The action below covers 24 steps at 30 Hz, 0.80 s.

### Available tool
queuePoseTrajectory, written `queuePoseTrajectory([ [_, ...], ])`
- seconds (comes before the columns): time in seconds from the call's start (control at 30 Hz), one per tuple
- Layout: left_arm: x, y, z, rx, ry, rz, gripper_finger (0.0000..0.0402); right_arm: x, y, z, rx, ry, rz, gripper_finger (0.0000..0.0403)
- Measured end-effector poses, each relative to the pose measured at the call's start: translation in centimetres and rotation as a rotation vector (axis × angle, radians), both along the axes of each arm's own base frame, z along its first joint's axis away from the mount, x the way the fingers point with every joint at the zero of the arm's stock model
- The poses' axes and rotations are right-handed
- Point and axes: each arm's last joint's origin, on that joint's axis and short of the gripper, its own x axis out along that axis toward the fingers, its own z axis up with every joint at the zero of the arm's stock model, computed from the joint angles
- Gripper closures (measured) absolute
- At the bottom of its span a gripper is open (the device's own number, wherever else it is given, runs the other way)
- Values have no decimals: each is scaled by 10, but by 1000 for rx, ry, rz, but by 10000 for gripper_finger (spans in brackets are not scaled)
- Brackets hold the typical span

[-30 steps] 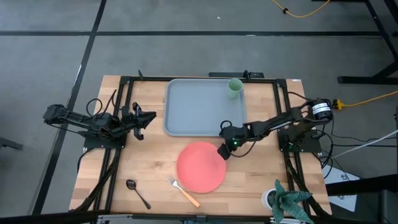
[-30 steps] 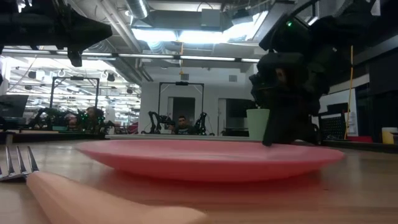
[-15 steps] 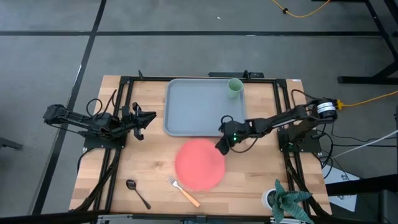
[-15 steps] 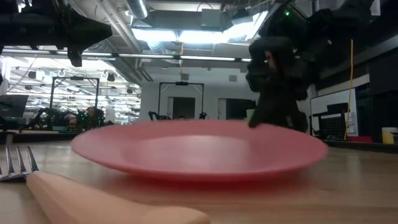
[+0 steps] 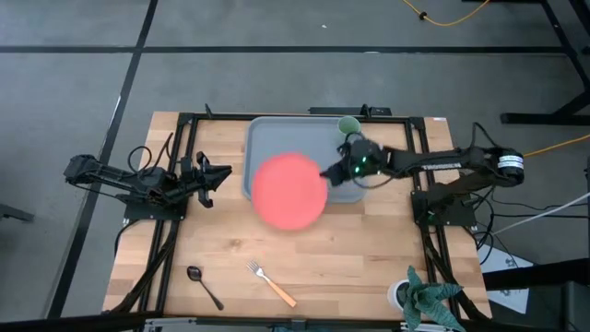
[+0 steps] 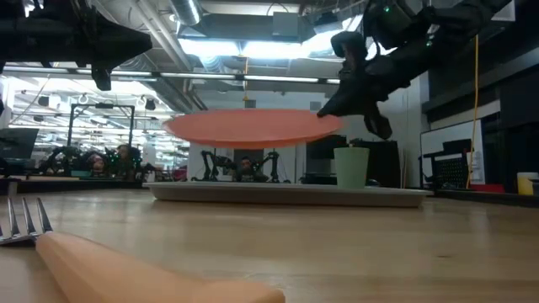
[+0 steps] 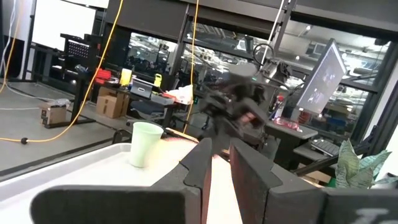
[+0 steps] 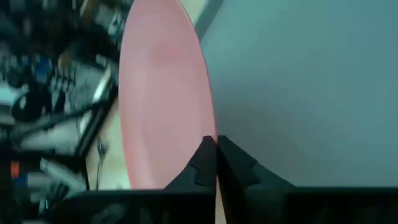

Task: Pick and place plate/cup/fork/spoon on tray
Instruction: Put the orange plate on the blue tray on the bottom left of the green cup

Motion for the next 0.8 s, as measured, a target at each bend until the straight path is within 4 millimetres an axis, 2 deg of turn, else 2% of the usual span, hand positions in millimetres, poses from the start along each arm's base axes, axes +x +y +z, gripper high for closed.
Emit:
queuePoseTrajectory([
  [0.17, 0, 0, 0, 1, 1, 0, 350, -11, -33, -6, 20, 41, -117, 403],
  [0.37, 0, 0, -1, 3, 11, 0, 350, -17, -57, -23, 13, 125, -230, 403],
  [0.5, 1, 0, -3, 8, 34, 0, 350, -19, -64, -30, -26, 164, -228, 394],
  [0.8, 1, 0, -4, 10, 45, 1, 350, -19, -64, -32, -83, 194, -175, 382],
])
